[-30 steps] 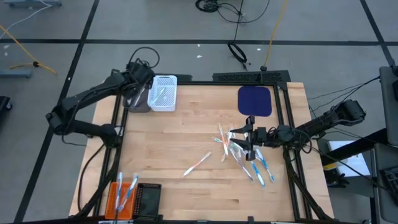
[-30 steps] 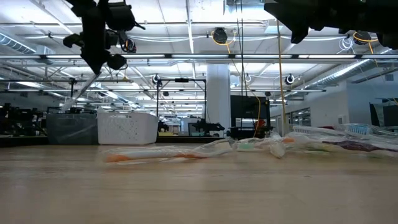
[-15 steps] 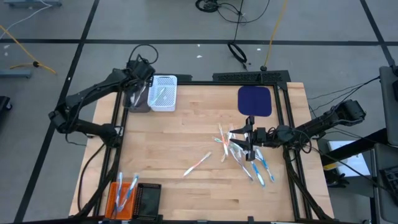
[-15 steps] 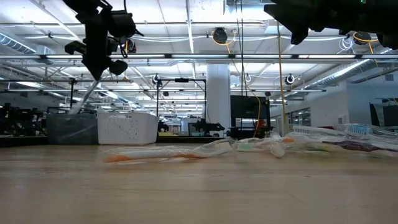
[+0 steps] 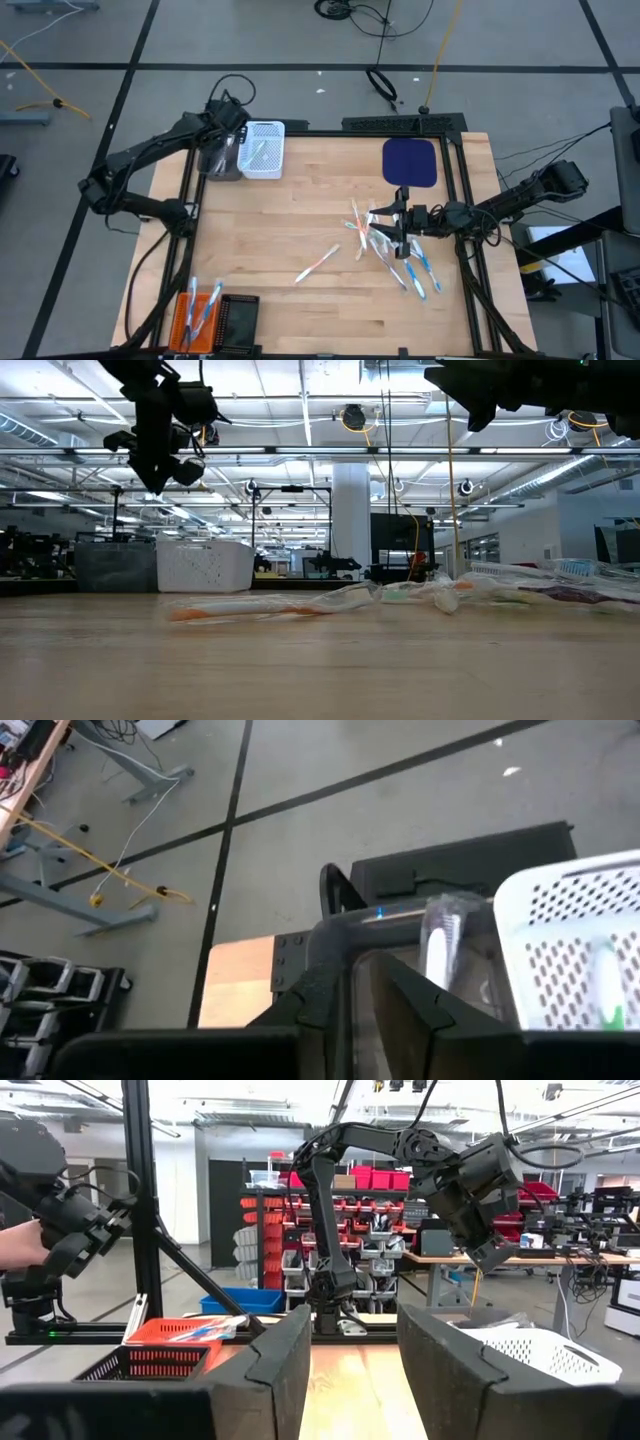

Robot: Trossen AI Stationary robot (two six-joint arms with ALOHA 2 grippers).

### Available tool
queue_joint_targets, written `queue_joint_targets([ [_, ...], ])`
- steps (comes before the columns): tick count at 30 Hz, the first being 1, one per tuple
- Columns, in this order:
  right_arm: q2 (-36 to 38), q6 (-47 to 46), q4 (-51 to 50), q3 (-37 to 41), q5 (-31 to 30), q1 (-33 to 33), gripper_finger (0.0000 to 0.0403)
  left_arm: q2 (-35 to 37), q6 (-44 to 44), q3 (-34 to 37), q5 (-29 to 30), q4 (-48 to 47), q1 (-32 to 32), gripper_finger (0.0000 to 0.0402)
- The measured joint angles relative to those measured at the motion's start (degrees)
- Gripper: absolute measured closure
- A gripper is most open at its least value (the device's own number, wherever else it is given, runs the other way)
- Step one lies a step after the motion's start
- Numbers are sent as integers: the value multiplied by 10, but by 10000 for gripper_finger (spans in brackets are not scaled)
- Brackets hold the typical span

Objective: Pick & Place Toothbrushes
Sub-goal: Put the orange toothbrush into the black bin

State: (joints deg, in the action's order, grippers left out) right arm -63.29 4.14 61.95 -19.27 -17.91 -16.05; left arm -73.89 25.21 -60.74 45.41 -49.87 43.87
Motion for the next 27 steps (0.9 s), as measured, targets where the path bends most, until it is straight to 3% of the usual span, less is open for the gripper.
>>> queue_joint_targets([
  [6, 0, 0, -1, 0, 0, 0, 261, 0, 7, 15, -5, 0, 5, 324],
  [10, 0, 0, -1, 0, 0, 0, 261, 12, -17, 15, -47, 1, 3, 323],
  [15, 0, 0, -1, 0, 0, 0, 261, 37, -39, 15, -155, 1, -3, 323],
  [22, 0, 0, -2, 0, 0, 0, 261, 79, -32, 15, -385, 0, -74, 323],
  [27, 0, 0, -2, 0, 0, 0, 261, 84, 18, 15, -420, 0, -191, 323],
])
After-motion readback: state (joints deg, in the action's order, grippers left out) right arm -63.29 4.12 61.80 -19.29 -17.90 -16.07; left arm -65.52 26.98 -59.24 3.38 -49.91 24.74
